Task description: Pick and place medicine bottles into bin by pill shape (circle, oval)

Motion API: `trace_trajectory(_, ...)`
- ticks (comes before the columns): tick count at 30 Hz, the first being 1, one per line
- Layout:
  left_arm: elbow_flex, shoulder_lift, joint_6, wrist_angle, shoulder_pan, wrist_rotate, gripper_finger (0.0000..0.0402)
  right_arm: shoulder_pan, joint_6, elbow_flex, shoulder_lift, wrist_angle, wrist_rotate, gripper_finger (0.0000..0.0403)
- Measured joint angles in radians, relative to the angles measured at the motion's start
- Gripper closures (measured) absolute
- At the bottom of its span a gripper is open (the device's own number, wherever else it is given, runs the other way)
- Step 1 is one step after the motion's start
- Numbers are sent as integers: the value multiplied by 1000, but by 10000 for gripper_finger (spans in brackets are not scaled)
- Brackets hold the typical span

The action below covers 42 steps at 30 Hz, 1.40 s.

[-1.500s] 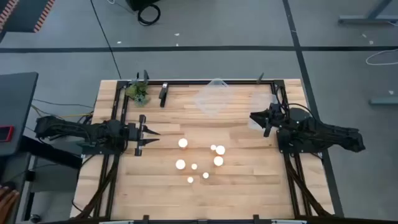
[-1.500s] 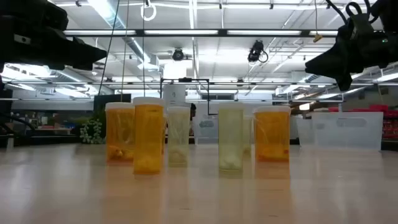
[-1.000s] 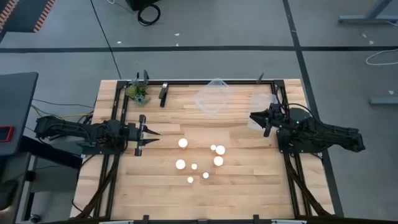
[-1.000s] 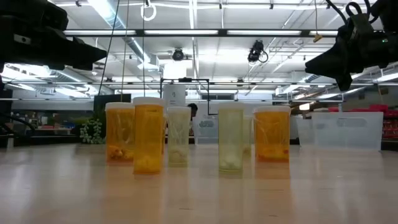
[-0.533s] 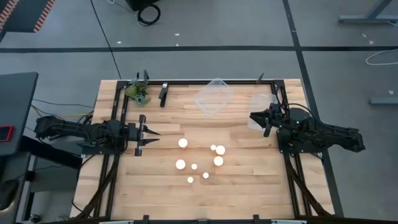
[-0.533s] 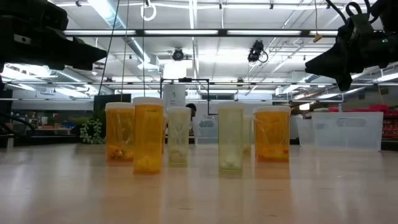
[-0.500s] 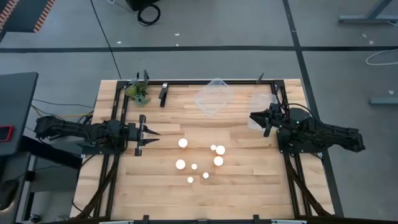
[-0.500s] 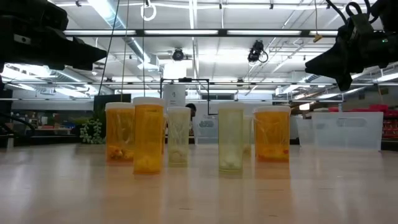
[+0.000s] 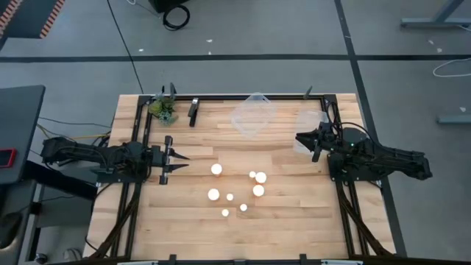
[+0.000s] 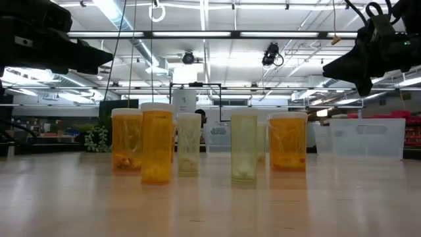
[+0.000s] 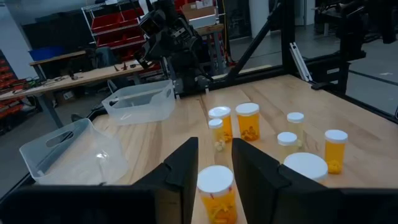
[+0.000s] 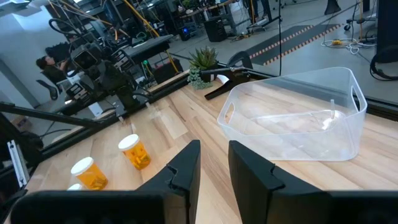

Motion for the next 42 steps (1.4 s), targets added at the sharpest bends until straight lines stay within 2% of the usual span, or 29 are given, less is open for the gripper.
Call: trace_trajectory(42, 0, 0, 0, 0, 0, 0, 294, 0, 0, 0, 0, 0, 0, 313)
